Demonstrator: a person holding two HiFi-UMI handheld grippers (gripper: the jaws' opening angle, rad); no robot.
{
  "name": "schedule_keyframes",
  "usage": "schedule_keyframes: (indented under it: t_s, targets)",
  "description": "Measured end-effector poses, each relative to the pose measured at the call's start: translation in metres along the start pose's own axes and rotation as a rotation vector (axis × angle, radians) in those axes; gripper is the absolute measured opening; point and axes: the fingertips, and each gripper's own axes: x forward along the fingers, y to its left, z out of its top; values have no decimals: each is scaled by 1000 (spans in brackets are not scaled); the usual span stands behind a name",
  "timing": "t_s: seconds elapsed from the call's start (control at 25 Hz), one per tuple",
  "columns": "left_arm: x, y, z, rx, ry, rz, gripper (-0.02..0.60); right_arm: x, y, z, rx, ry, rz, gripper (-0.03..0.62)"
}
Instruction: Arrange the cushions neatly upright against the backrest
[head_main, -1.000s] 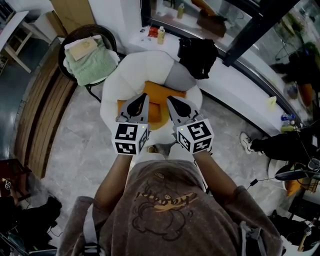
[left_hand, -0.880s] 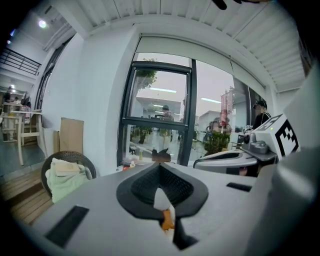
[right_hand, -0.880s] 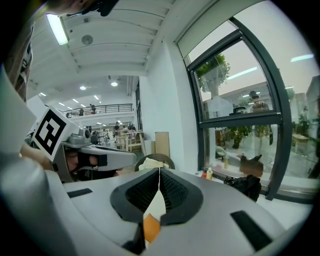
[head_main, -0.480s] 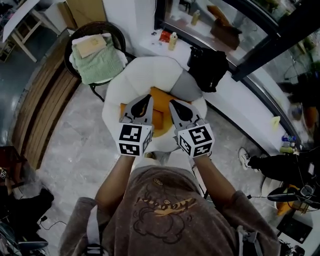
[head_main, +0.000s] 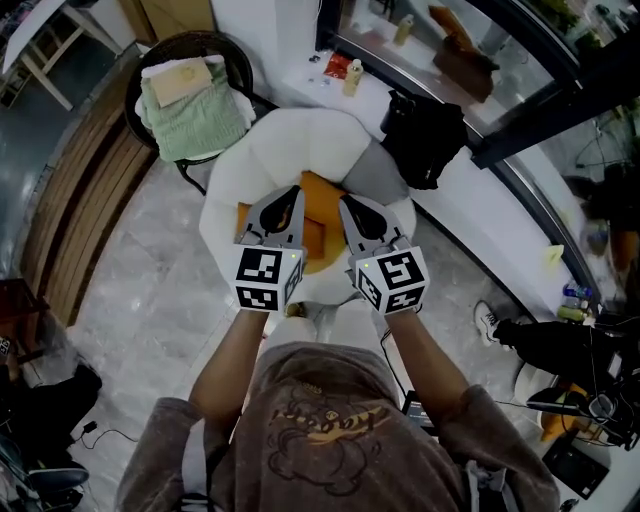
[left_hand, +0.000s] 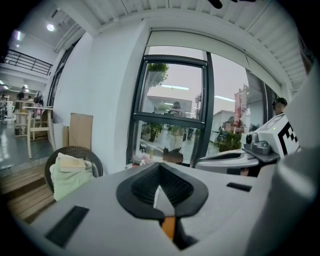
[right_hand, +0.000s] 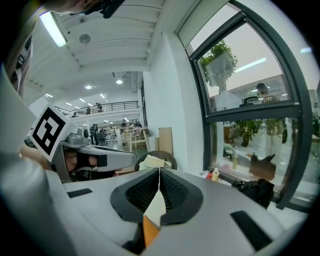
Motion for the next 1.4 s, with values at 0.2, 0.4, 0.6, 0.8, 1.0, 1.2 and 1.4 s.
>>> schedule_keyframes:
  t_s: [0.2, 0.4, 0.6, 0.8, 1.0, 1.2, 1.4]
  targets:
    - [22, 6, -13, -6, 16, 4, 5, 15, -13, -12, -6, 13, 1, 20]
    - [41, 12, -32, -22, 22, 17, 5, 28, -25, -30, -33, 21, 14, 20]
    - [61, 22, -60, -35, 32, 35, 5, 46, -36, -51, -66, 25, 24, 20]
    - [77, 26, -93, -27, 46, 27, 5, 61, -41, -81, -73, 35, 25, 21]
    - [87, 33, -136, -41, 70, 33, 5, 74, -40, -123, -56, 59, 34, 21]
    - [98, 35, -182, -55, 98, 31, 5, 85, -45, -163, -41, 85, 27, 21]
    - [107, 35, -220, -74, 142, 25, 5, 93, -50, -197, -23, 122, 23, 21]
